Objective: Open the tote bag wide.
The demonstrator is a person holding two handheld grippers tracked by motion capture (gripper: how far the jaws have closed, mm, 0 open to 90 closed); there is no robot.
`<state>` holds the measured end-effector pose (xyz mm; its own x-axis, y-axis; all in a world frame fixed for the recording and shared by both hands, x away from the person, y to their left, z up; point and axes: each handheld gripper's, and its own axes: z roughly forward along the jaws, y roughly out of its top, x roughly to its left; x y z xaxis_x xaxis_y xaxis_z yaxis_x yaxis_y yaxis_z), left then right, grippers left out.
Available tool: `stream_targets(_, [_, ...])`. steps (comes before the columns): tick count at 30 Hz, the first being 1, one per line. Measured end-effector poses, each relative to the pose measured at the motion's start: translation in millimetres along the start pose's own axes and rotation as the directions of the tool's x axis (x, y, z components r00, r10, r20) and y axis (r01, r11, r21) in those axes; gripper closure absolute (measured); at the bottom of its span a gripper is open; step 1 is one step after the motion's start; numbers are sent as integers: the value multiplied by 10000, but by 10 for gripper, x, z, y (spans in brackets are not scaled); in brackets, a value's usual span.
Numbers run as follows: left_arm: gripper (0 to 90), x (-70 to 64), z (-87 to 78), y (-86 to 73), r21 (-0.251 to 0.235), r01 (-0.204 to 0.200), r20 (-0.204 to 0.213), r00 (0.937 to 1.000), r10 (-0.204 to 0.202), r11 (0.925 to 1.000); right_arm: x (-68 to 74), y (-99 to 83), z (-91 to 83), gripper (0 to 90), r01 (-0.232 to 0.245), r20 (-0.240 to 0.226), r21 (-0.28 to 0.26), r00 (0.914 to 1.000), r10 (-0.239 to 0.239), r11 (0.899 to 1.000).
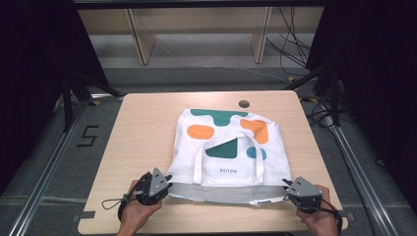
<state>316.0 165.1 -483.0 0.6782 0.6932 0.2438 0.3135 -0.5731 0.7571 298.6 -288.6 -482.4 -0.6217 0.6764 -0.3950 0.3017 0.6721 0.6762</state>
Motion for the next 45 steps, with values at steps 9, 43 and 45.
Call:
stream_targets(9, [850, 18, -156, 172, -1291, 211, -407, 9988, -265, 9914, -113, 141, -180, 881, -391, 506, -1279, 9977, 459, 9910])
stream_targets(43, [870, 383, -1257, 1450, -5636, -760, -1943, 9800, -426, 8226, -894, 1267, -1084, 888, 814, 2688, -4316, 9623, 419, 8984])
stream_targets(45, [870, 401, -1311, 1476, -5795, -588, -1784, 9824, -561, 8128, -908, 1328, -1108, 887, 730, 2389, -4303, 9704, 356, 8997])
